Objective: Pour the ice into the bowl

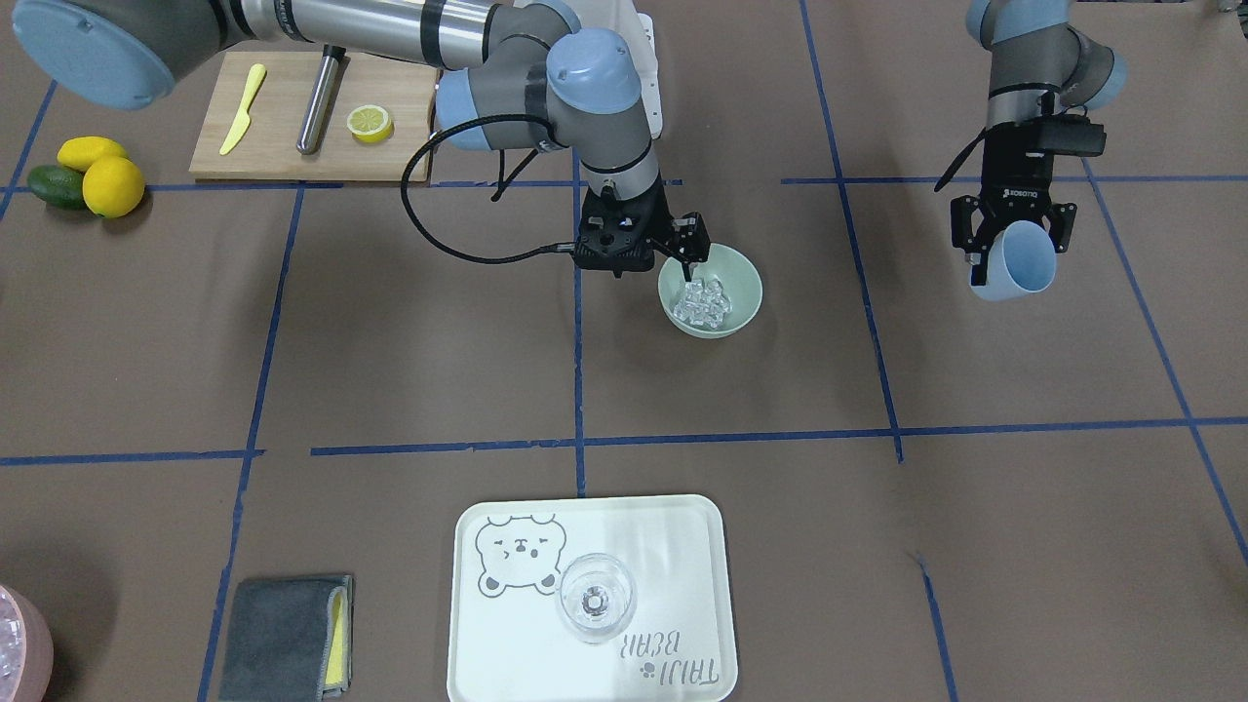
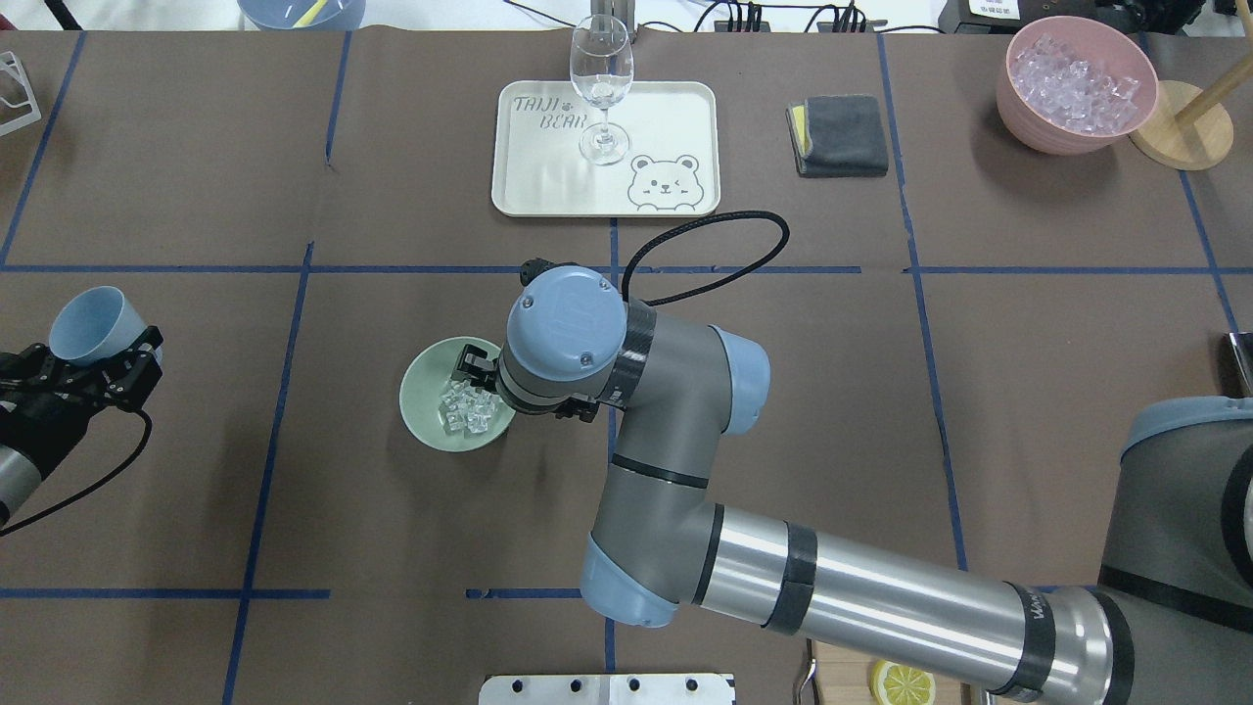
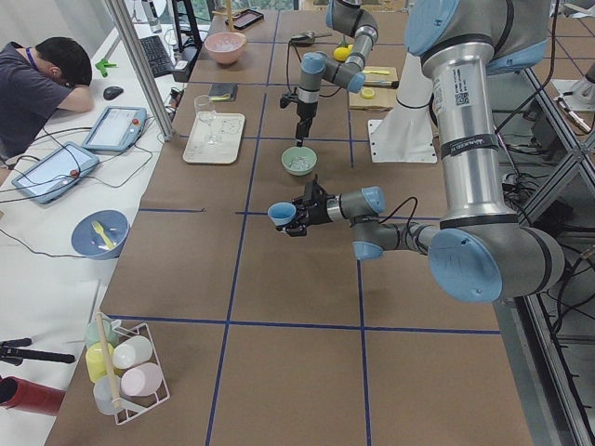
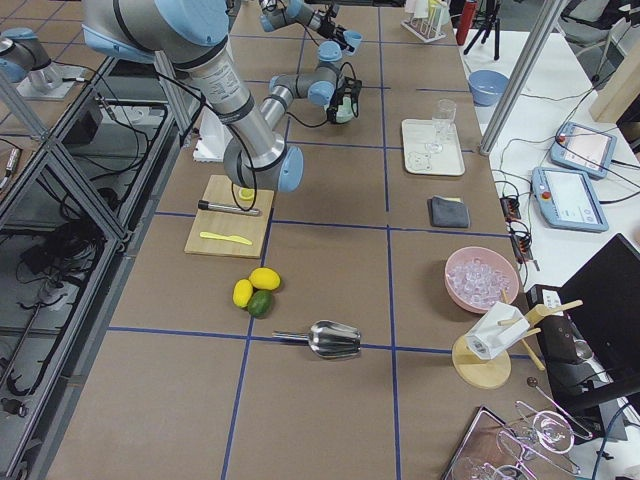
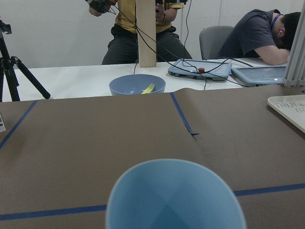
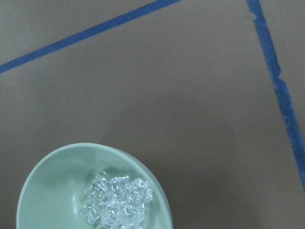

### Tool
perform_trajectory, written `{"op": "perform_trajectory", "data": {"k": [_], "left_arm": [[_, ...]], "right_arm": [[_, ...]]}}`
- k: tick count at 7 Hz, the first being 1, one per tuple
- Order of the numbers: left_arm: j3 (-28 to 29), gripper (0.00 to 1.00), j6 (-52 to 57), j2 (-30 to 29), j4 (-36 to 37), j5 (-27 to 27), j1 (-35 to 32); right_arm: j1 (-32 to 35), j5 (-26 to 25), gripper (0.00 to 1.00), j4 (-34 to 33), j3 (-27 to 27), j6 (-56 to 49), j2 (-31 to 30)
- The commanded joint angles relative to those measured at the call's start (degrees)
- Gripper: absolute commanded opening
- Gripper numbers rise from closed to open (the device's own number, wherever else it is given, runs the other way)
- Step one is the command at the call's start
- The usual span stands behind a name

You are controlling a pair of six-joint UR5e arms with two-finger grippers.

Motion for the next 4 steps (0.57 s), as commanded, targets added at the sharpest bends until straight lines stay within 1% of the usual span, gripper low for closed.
{"op": "perform_trajectory", "data": {"k": [1,2,3,4], "left_arm": [[3.3,0.0,-5.3,-1.3,0.0,0.3,0.1],[6.8,0.0,-5.4,-1.6,-0.1,0.2,0.1],[8.0,0.0,-5.4,-1.9,-0.7,0.2,0.1],[8.9,0.0,-5.4,-2.1,-1.1,0.2,0.1]], "right_arm": [[-1.0,-2.1,0.94,0.1,-4.0,-0.1,2.0],[-0.9,-2.2,0.79,0.1,-3.9,0.0,2.3],[-1.0,-2.1,0.47,0.1,-3.9,0.1,2.3],[-1.4,-2.1,0.06,0.1,-4.0,-0.2,2.3]]}}
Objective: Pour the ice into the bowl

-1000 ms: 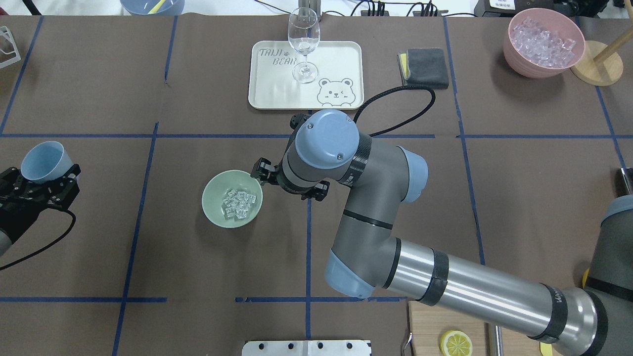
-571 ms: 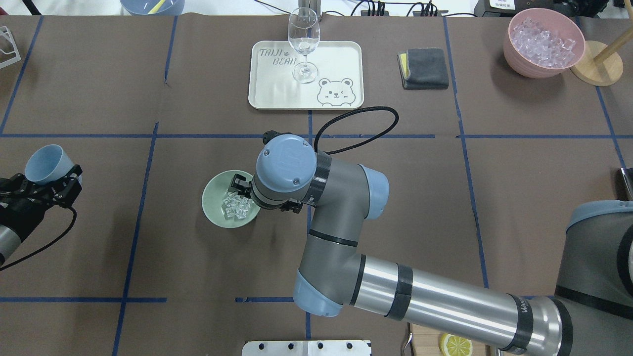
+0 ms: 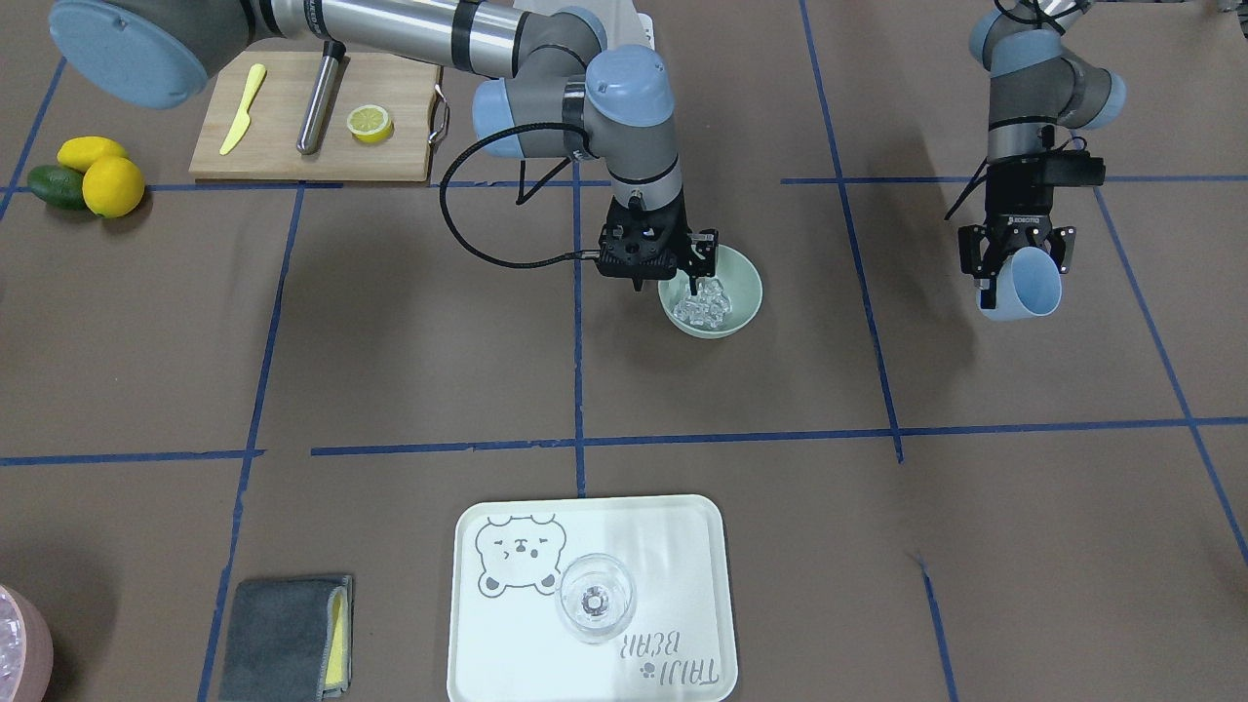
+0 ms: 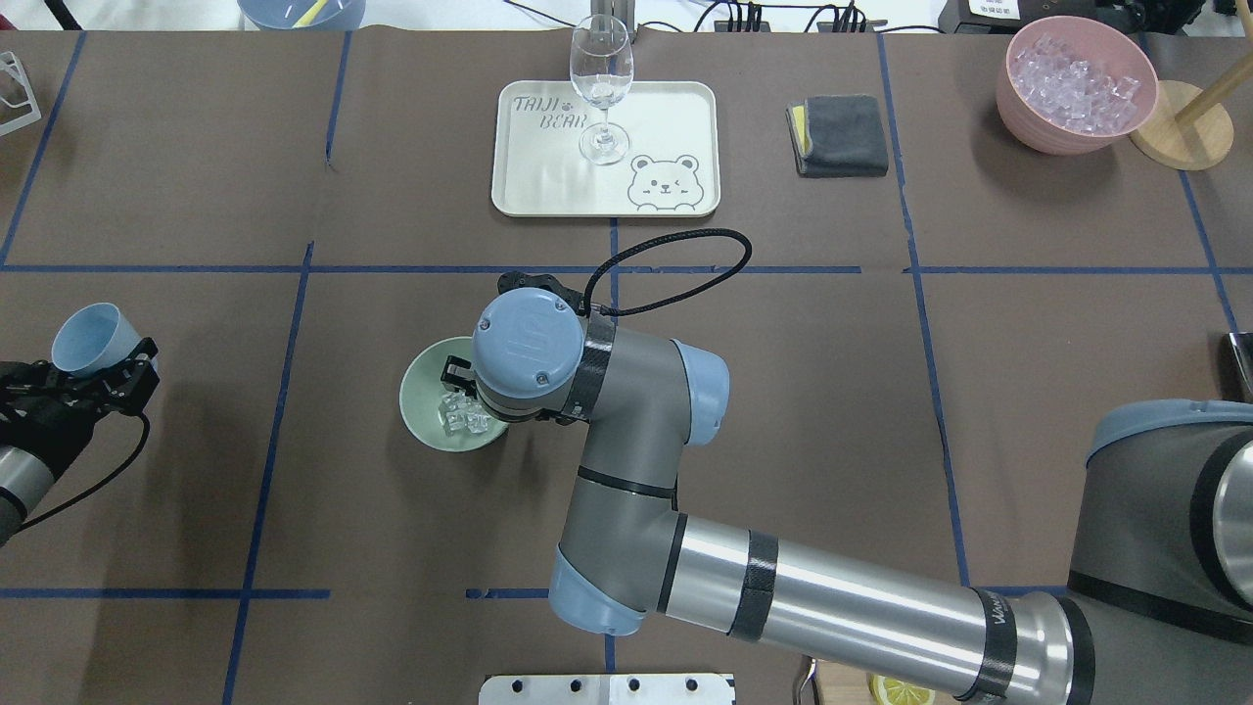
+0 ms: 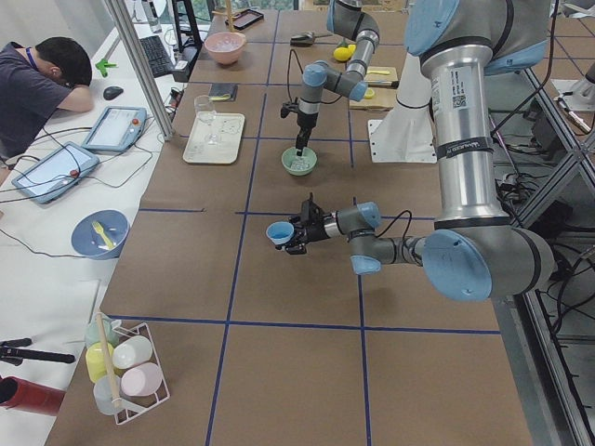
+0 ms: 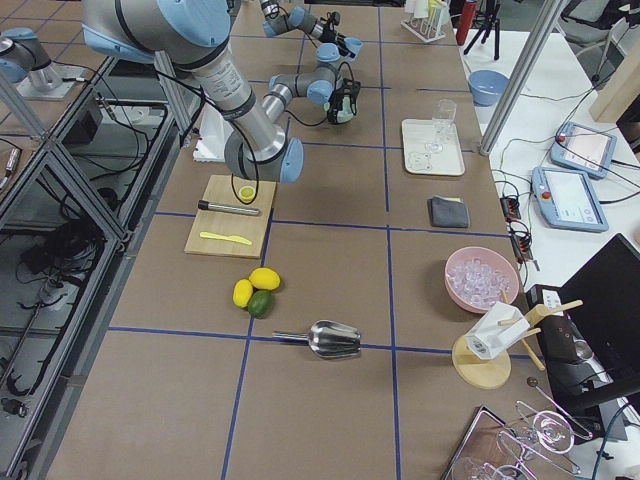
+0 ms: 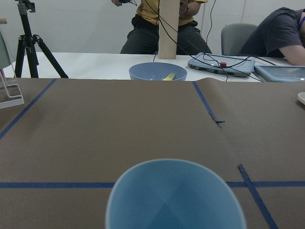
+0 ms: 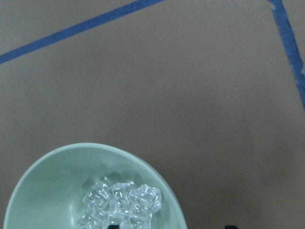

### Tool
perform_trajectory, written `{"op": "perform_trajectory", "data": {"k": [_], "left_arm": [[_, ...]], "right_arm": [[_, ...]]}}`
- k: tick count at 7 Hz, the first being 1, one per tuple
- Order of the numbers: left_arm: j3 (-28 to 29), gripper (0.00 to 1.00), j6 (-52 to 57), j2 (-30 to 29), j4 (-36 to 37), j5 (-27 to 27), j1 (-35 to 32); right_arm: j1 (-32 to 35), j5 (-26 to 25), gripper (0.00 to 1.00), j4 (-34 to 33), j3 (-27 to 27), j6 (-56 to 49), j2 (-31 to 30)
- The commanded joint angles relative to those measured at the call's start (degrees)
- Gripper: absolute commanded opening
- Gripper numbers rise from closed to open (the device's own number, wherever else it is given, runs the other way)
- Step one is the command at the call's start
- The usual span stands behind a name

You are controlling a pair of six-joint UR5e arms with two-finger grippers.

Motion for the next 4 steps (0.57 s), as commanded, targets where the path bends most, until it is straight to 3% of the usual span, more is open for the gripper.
{"op": "perform_trajectory", "data": {"k": [1,4], "left_arm": [[1.8,0.0,-0.2,-0.4,-0.5,0.0,0.0],[4.1,0.0,-2.3,-1.1,-0.7,0.6,0.0]], "right_arm": [[-0.7,0.0,0.0,-0.1,0.0,-0.3,0.0],[0.6,0.9,0.0,0.0,2.5,-0.3,0.1]]}}
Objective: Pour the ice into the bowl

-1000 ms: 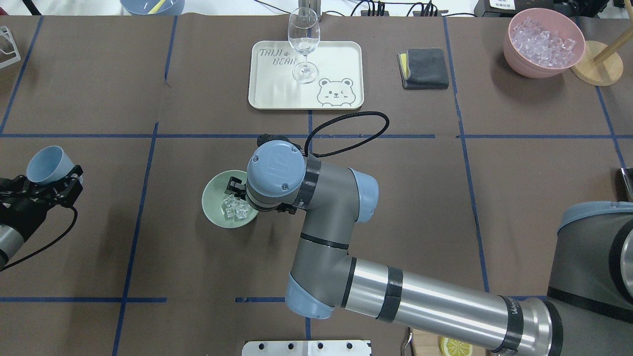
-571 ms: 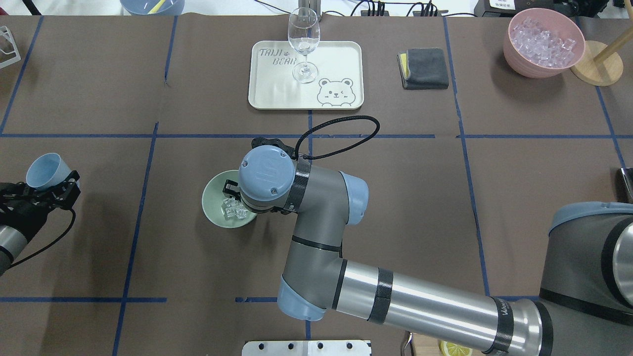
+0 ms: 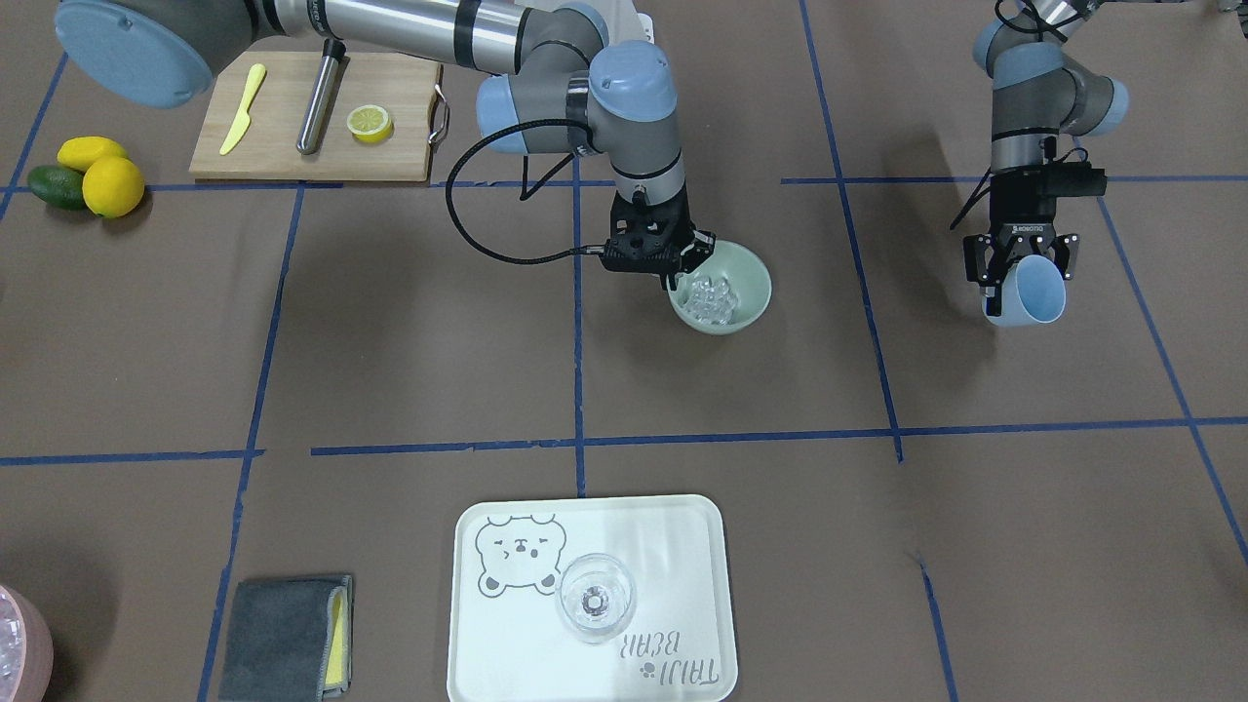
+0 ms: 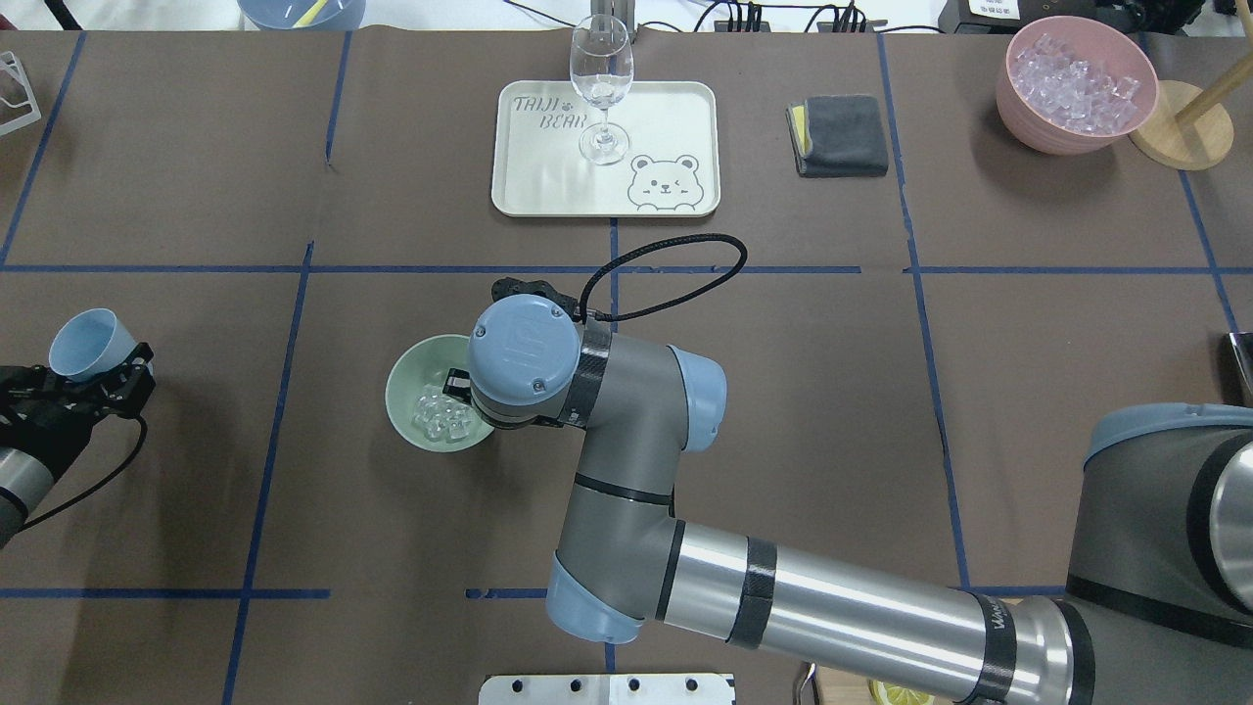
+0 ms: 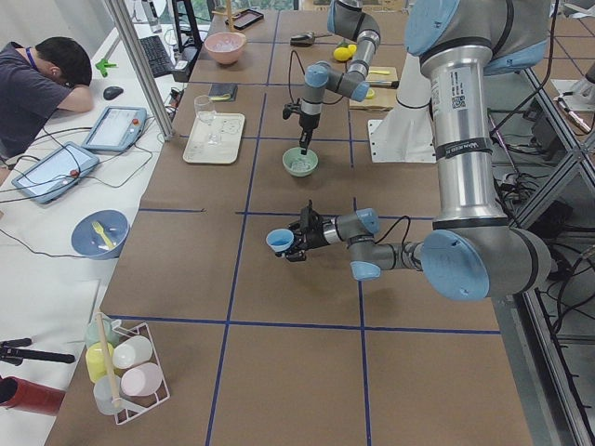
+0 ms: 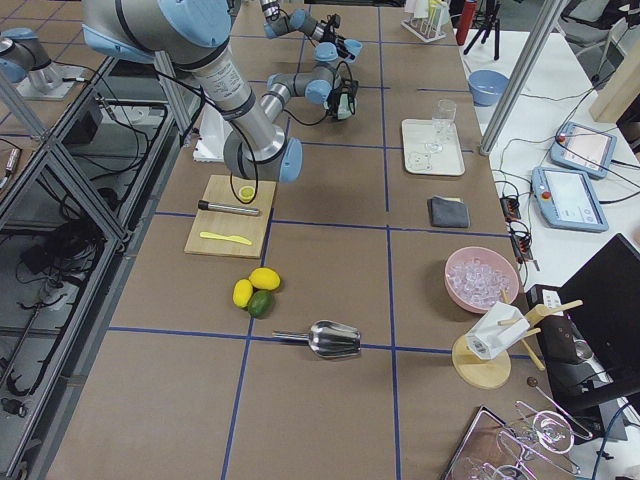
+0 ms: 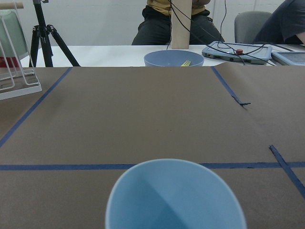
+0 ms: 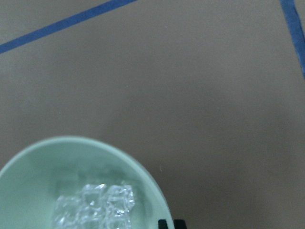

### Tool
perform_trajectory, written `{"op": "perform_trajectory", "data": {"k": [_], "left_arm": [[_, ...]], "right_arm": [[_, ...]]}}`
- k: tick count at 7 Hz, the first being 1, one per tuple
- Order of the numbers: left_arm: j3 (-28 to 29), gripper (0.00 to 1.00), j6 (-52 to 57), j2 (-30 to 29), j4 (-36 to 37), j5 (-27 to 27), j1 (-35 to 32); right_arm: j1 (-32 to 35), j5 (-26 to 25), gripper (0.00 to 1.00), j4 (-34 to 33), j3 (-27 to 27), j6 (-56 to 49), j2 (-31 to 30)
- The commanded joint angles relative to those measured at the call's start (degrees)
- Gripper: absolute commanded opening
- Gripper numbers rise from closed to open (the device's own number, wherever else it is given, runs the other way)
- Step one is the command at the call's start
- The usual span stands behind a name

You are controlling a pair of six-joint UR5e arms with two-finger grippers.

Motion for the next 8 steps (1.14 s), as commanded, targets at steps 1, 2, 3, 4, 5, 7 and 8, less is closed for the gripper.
{"op": "perform_trajectory", "data": {"k": [1,2,3,4,5,7,8], "left_arm": [[1.8,0.0,-3.2,-0.6,-0.3,1.2,0.1],[1.5,0.9,-2.9,-0.5,-0.2,1.2,0.0],[0.8,1.0,-2.7,-0.4,-0.2,0.8,0.0],[0.8,1.0,-2.3,0.1,-0.3,0.8,-0.1],[0.7,1.0,-2.3,0.3,-0.2,0.9,-0.1],[-2.0,1.0,0.9,1.9,-0.1,0.4,-0.2],[-4.3,1.0,1.0,3.1,-0.1,-0.7,-0.2]], "right_arm": [[2.3,2.5,0.0,-0.1,2.7,0.0,0.0],[3.7,4.4,0.0,-0.2,3.5,0.0,0.0],[4.7,6.3,0.0,-0.3,3.9,-0.2,0.0],[5.6,7.0,0.0,-0.3,4.1,-0.2,0.0],[6.1,7.1,0.0,-0.5,4.9,-0.2,-0.2],[7.3,8.9,0.0,-0.6,5.2,-0.3,-0.3],[7.5,9.0,0.0,-0.6,5.2,-0.3,-0.5]]}}
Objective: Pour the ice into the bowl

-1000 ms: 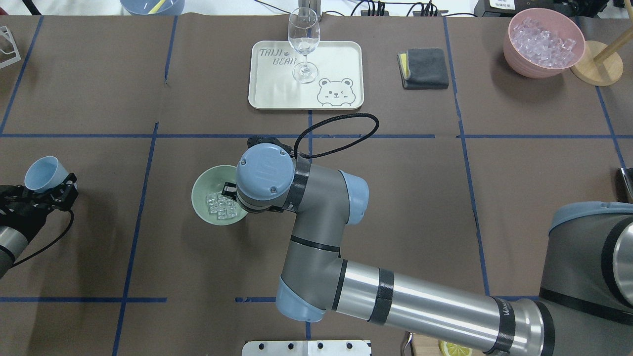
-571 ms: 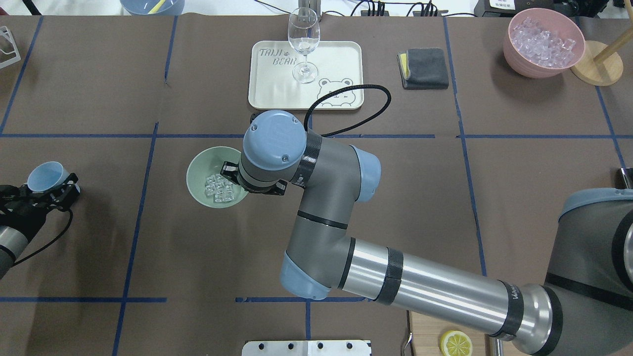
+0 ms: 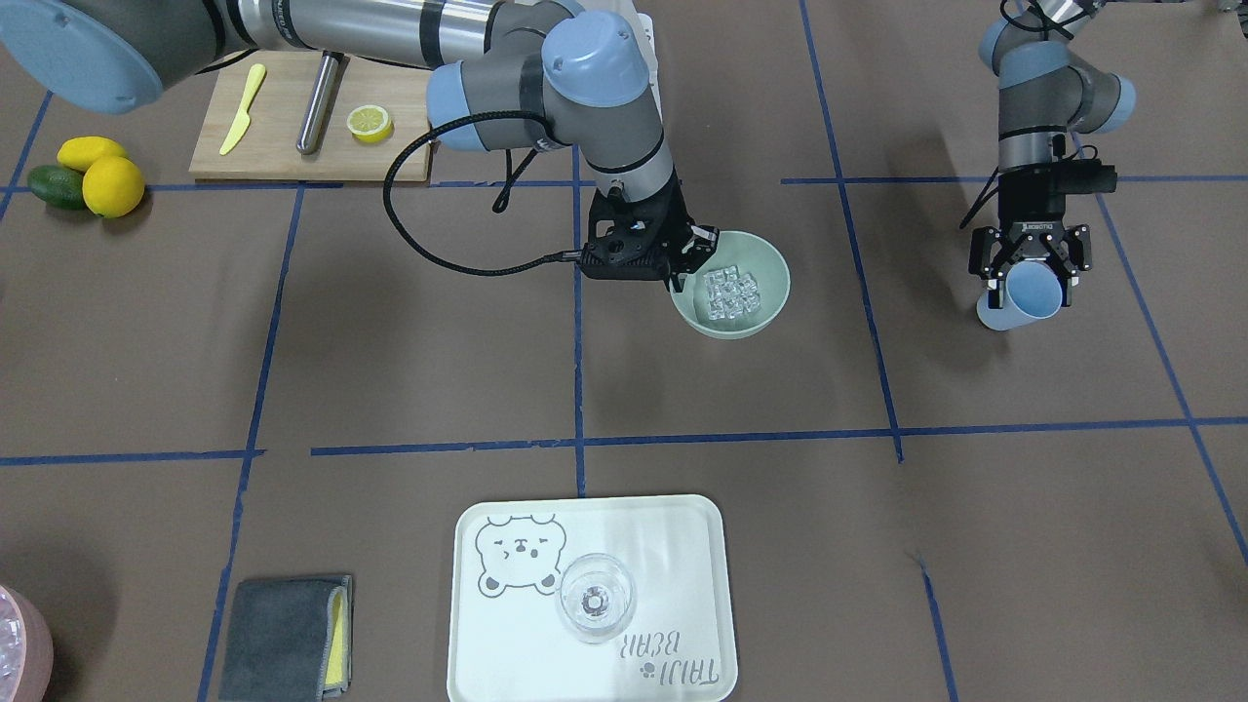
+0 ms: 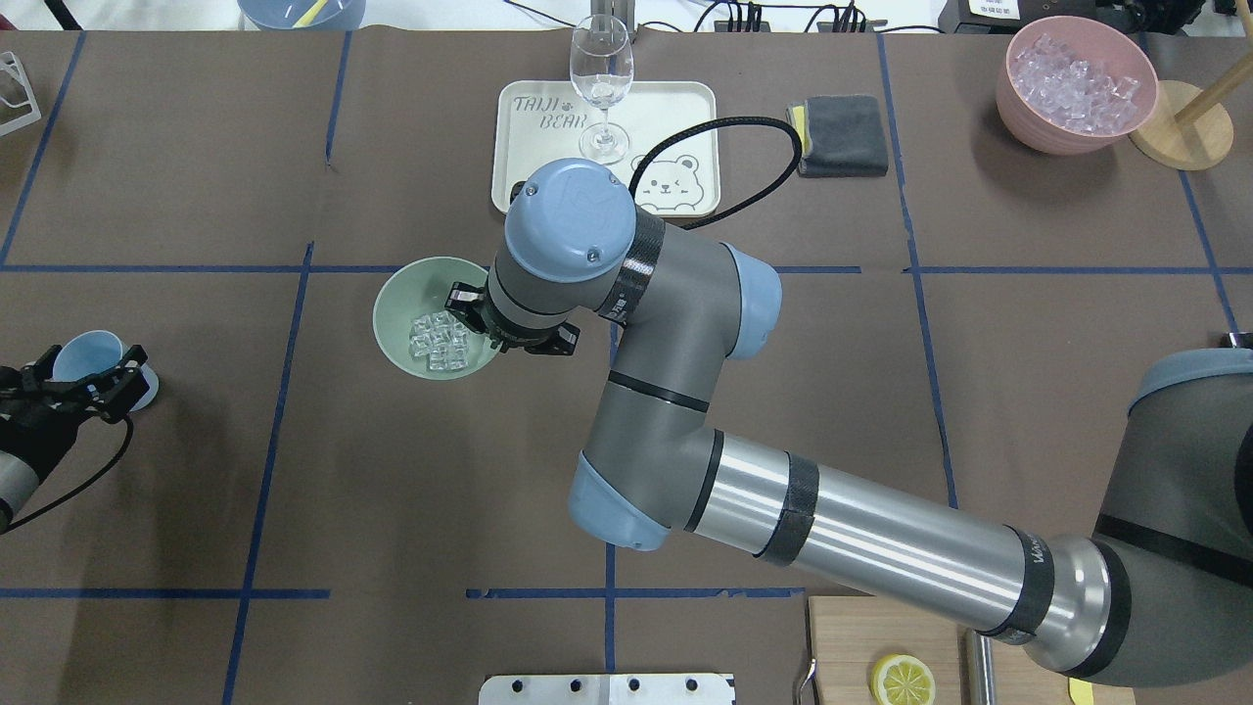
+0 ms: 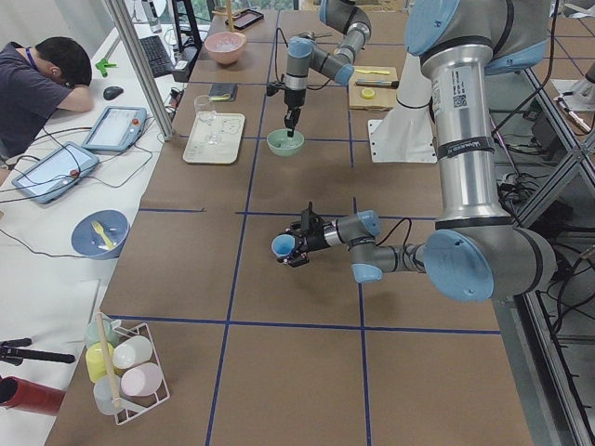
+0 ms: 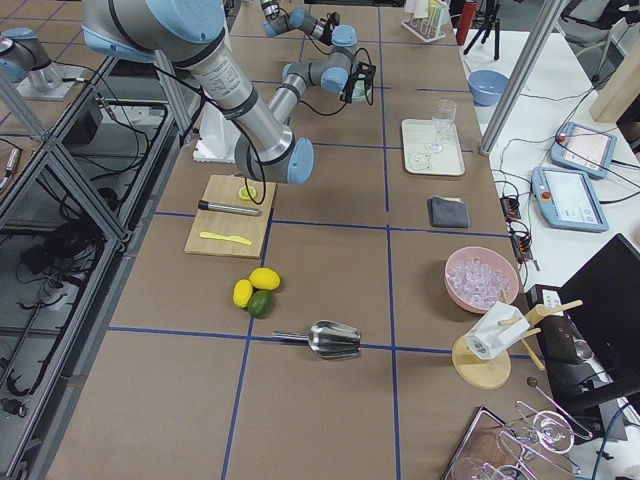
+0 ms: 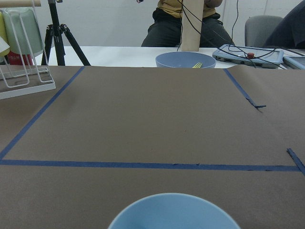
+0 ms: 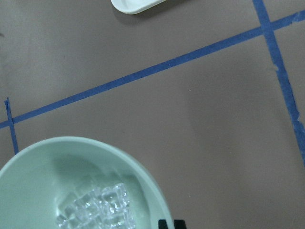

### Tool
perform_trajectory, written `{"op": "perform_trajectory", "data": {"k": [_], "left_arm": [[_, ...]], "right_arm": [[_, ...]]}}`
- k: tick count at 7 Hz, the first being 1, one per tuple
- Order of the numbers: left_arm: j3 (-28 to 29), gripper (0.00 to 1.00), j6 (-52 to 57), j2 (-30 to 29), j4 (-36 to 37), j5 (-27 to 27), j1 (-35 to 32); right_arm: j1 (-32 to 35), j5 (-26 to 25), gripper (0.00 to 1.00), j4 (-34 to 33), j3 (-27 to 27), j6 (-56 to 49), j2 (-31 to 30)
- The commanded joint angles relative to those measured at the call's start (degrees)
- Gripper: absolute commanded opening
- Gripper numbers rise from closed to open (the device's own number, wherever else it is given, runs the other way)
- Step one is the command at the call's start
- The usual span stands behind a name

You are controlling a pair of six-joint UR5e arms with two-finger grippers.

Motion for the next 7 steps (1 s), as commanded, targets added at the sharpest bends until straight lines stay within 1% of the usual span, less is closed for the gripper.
{"op": "perform_trajectory", "data": {"k": [1,2,3,4,5,6,7], "left_arm": [[-4.4,1.0,0.9,2.7,0.1,-1.2,-0.1],[-7.0,1.0,2.3,3.3,0.5,-2.8,-0.5],[-9.0,1.0,5.3,3.9,0.7,-5.4,-1.3],[-10.5,1.0,10.1,3.7,0.8,-10.3,-6.0],[-12.3,1.0,15.2,3.4,1.1,-16.3,-11.2],[-12.6,1.0,18.3,2.1,4.5,-22.5,-15.0],[-12.7,1.0,22.1,-1.6,10.8,-29.0,-20.2]], "right_arm": [[0.5,0.5,0.0,0.1,0.1,-0.3,-0.1],[0.6,1.0,0.0,-0.2,1.1,-0.8,-0.7],[1.2,2.0,0.0,-0.3,4.9,-0.9,-4.5],[1.5,2.1,0.0,-0.3,11.5,-0.9,-10.4],[2.3,2.6,0.0,-0.3,17.0,-2.1,-16.3],[3.9,3.6,0.0,-0.3,19.5,-4.0,-20.0],[6.4,5.2,0.0,-0.4,21.9,-6.1,-24.1]]}}
